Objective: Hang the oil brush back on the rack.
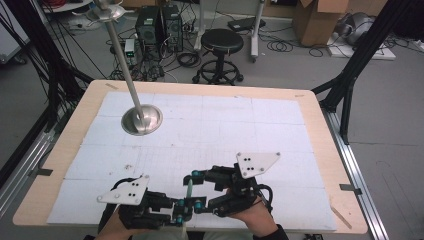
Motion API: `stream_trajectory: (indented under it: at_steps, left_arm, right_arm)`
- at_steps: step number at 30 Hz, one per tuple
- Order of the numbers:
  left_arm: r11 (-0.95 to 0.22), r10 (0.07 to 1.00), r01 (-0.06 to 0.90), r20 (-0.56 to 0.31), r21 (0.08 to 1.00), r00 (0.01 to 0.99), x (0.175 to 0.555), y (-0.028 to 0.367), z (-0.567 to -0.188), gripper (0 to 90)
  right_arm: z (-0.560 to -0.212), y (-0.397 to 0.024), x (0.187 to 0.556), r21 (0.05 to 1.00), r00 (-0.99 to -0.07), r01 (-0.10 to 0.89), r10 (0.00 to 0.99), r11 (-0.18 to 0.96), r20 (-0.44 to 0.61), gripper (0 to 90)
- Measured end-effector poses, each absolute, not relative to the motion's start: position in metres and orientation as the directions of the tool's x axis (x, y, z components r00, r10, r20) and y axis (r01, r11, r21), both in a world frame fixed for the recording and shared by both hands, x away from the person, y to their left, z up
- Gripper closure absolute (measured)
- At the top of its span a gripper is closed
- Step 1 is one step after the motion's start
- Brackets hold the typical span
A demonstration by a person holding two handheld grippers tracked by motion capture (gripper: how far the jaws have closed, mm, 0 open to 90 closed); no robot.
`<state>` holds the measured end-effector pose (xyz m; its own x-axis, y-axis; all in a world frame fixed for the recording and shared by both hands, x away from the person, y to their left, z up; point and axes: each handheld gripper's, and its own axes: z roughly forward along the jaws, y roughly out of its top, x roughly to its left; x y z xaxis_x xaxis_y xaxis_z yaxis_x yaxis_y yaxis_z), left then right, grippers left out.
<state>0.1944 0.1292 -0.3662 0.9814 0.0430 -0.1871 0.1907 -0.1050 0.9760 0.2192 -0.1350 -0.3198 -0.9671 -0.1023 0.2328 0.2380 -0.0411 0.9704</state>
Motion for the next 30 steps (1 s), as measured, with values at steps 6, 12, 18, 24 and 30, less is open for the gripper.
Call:
stream_trajectory:
  at_steps: [6,12,18,24,30]
  left_arm:
    - [-0.085,0.306,0.228,-0.192,0.97,0.932,0.197,0.134,-0.367,81.1]
    - [-0.102,0.447,0.204,-0.138,0.974,0.884,0.192,0.132,-0.366,81.1]
    - [-0.108,0.483,0.191,-0.116,0.976,0.868,0.188,0.128,-0.365,81.1]
    - [-0.122,0.494,0.182,-0.099,0.976,0.864,0.185,0.123,-0.366,81.1]
    - [-0.12,0.512,0.177,-0.092,0.977,0.854,0.184,0.122,-0.367,81.1]
  right_arm:
    - [-0.318,-0.137,0.21,0.982,-0.96,0.19,0.209,0.0,0.186,42.8]
    - [-0.317,-0.127,0.201,0.983,-0.911,0.169,0.39,0.066,0.131,45.2]
    - [-0.316,-0.118,0.196,0.982,-0.882,0.162,0.461,0.095,0.101,51.2]
    - [-0.316,-0.113,0.196,0.979,-0.875,0.182,0.47,0.094,0.118,62.8]
    - [-0.314,-0.112,0.195,0.976,-0.862,0.197,0.491,0.09,0.128,70.8]
